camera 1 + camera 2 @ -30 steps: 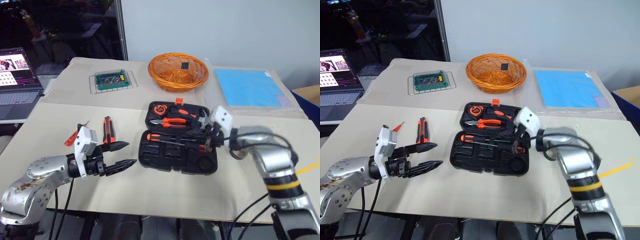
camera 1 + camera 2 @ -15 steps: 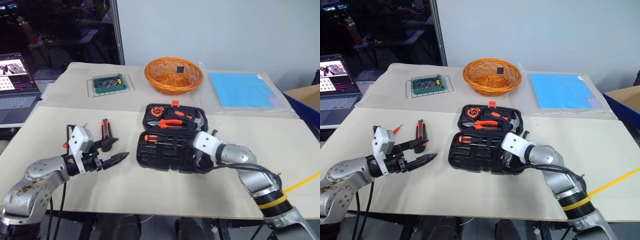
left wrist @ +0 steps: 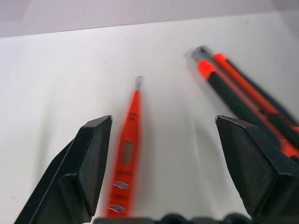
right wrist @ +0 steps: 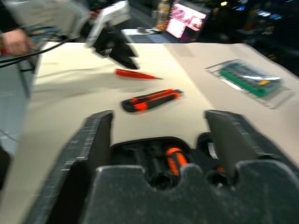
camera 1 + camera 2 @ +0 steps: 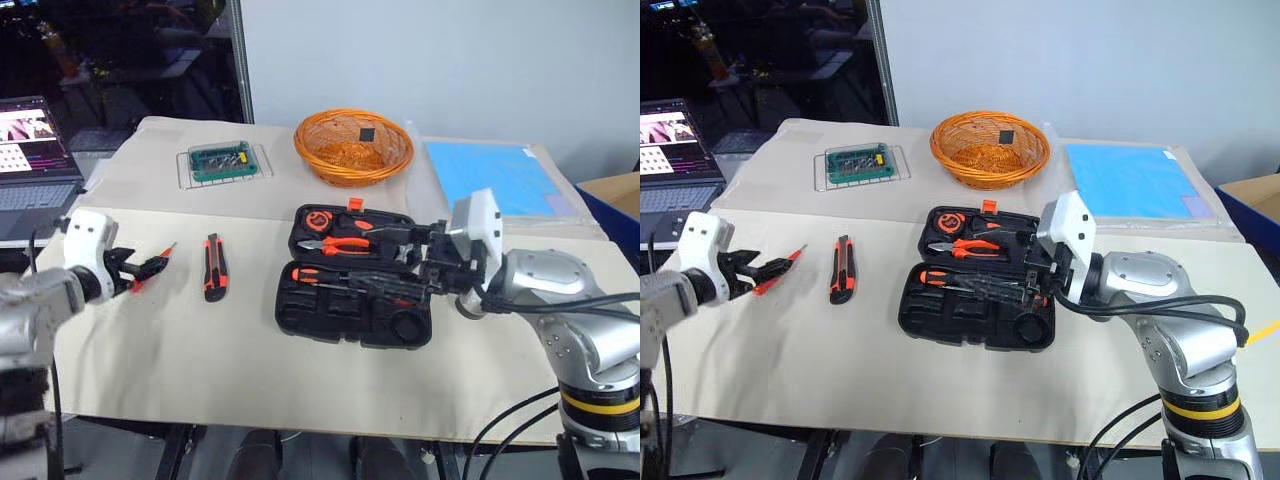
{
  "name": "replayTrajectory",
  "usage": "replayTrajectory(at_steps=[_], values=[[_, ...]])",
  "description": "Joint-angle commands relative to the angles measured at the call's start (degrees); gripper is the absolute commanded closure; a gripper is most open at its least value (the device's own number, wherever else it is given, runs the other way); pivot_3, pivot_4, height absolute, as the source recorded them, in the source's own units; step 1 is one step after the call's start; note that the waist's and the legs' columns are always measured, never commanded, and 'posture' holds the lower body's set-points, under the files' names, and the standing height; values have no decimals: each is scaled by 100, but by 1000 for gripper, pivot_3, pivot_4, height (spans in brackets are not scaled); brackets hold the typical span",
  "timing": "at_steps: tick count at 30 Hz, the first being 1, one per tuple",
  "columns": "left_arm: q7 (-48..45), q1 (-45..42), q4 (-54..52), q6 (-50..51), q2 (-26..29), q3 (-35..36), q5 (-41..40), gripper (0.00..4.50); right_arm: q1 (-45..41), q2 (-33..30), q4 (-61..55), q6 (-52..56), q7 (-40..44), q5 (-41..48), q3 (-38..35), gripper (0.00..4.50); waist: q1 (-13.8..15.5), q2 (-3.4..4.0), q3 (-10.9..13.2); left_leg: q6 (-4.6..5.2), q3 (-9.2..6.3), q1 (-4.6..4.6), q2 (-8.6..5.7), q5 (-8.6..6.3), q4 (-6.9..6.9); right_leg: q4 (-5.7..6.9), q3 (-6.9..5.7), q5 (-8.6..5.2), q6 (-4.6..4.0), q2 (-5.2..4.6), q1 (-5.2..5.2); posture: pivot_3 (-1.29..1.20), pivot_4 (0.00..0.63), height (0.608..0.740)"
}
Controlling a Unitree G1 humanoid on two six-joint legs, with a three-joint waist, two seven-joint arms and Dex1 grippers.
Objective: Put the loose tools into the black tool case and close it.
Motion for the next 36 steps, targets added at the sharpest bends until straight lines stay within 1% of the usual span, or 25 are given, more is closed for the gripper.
replayTrajectory(at_steps=[1,4,6,7,10,13,14,15,17,19,21,23,25,27,29,31,36], values=[[-760,-798,1375,-615,189,-798,758,719,60,-218,-475,7,55,195,-4,54,15,-1,-1,1,1,-15,0,1,-1,1,0,5,9,0,-10,0,150,740],[-973,-1276,2263,-819,107,-1216,1204,719,250,-364,-575,-104,47,73,40,54,13,-2,-1,3,-1,-60,-1,2,3,4,0,6,14,6,-38,0,150,740],[-1200,-1385,2634,-1026,82,-1472,1442,1223,328,-413,-640,-97,-27,114,-27,0,14,-5,-3,3,-7,-83,-1,2,7,4,-1,6,17,13,-54,0,150,740],[-1322,-1426,2759,-1112,78,-1555,1527,1388,334,-428,-654,-88,-55,145,-43,0,13,-3,-3,3,-8,-85,-1,2,8,6,-1,6,18,13,-55,0,150,740],[-1554,-1387,2872,-1350,28,-1547,1587,2595,595,-532,-746,-174,-12,159,-130,0,3,0,-5,4,-8,-80,0,3,10,13,-1,7,18,13,-55,0,150,740],[-1681,-1326,2818,-1677,31,-1338,1500,3651,700,-543,-766,-217,-61,200,-172,0,-22,0,-4,4,-7,-63,5,3,14,14,-1,7,17,14,-40,0,150,740],[-1839,-1190,2636,-2159,81,-1219,1423,4044,729,-505,-762,-218,-103,241,-198,0,-28,0,-4,4,-4,-57,5,3,17,14,0,8,17,12,-36,0,150,740],[-2144,-1035,2344,-2547,122,-1021,1211,4064,781,-473,-759,-245,-127,257,-223,0,-37,0,-4,4,-3,-54,5,3,16,14,1,10,16,11,-34,0,150,740],[-2658,-954,1679,-2380,221,-676,730,4065,996,-460,-800,-353,-88,297,-339,0,-21,-6,-2,4,-1,-54,10,3,15,13,1,12,12,8,-33,0,150,740],[-2996,-913,1132,-2160,324,-607,535,4065,1257,-481,-875,-509,-19,290,-468,0,28,-24,3,4,-6,-75,12,3,16,12,-3,11,11,11,-46,0,150,740],[-3336,-896,428,-1797,363,-815,410,4065,1608,-535,-974,-738,35,167,-631,0,77,-24,3,4,-9,-97,11,3,27,12,-17,10,18,5,-51,0,150,740],[-3574,-1247,-866,-1077,36,-1451,159,4065,2354,-663,-1217,-807,80,130,-1221,0,139,-24,4,4,-6,-100,0,3,28,6,-16,7,31,-3,-41,0,150,740],[-3556,-1556,-1479,-652,-302,-1859,121,4065,2856,-772,-1347,-833,93,111,-1623,0,239,-22,3,4,-7,-104,-6,3,39,3,-17,-4,51,-7,-18,0,150,740],[-3449,-1761,-1659,-363,-579,-2141,205,4065,3198,-847,-1416,-870,107,99,-1912,0,262,-21,4,5,13,-105,4,3,63,6,-9,-10,60,-6,-8,0,150,740],[-3403,-2011,-1708,-607,-1083,-2732,553,4065,3681,-887,-1536,-821,138,131,-2447,0,193,-17,2,11,13,-99,6,7,75,7,-2,-9,63,0,10,0,150,740],[-3368,-2262,-1326,-1002,-1511,-3235,986,4065,4016,-881,-1675,-764,107,224,-2830,0,135,-14,0,14,7,-86,6,9,77,8,-1,-8,63,6,24,0,150,740],[-3461,-2758,-241,-1890,-2065,-3845,1719,4065,4239,-940,-1905,-713,-64,286,-3007,0,-6,-13,0,16,-10,-62,7,11,77,8,5,-15,75,21,47,0,150,740]])
